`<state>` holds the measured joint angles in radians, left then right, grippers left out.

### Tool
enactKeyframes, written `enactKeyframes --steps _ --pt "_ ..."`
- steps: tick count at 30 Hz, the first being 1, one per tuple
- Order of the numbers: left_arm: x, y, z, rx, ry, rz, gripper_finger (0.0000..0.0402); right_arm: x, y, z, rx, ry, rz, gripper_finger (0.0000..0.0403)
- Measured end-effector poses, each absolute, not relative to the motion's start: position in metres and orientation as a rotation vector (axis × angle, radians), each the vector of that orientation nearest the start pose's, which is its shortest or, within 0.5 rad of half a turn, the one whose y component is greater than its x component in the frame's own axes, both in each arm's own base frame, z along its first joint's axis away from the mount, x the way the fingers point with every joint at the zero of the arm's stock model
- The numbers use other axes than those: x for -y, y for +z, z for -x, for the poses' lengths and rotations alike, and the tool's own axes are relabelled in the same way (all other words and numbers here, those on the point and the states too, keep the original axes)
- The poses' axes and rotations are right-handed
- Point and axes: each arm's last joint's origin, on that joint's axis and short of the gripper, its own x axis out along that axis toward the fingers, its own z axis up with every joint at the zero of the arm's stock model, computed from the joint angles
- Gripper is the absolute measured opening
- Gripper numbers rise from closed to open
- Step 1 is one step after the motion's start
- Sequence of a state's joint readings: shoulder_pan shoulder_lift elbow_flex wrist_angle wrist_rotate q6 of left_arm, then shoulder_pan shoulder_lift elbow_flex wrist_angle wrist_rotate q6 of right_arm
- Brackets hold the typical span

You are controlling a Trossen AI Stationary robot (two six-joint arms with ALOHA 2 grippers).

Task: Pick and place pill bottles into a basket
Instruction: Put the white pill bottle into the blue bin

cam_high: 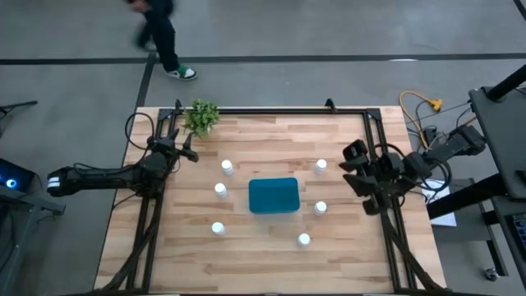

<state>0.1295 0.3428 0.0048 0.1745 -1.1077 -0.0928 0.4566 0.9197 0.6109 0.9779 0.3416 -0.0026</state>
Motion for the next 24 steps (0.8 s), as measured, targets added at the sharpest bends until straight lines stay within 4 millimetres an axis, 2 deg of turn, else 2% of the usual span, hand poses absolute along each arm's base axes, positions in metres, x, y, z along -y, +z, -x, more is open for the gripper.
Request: enactKeyframes --steps 8,24 --pt "-0.039 0.154 -0.098 -0.097 1.239 -0.002 0.0222 -0.056 0.370 -0.164 0.683 0.062 -0.321 0.0128" --pt "-0.039 0.154 -0.098 -0.096 1.240 -0.001 0.0222 -0.056 0.371 -0.163 0.698 0.047 -0.266 0.0128"
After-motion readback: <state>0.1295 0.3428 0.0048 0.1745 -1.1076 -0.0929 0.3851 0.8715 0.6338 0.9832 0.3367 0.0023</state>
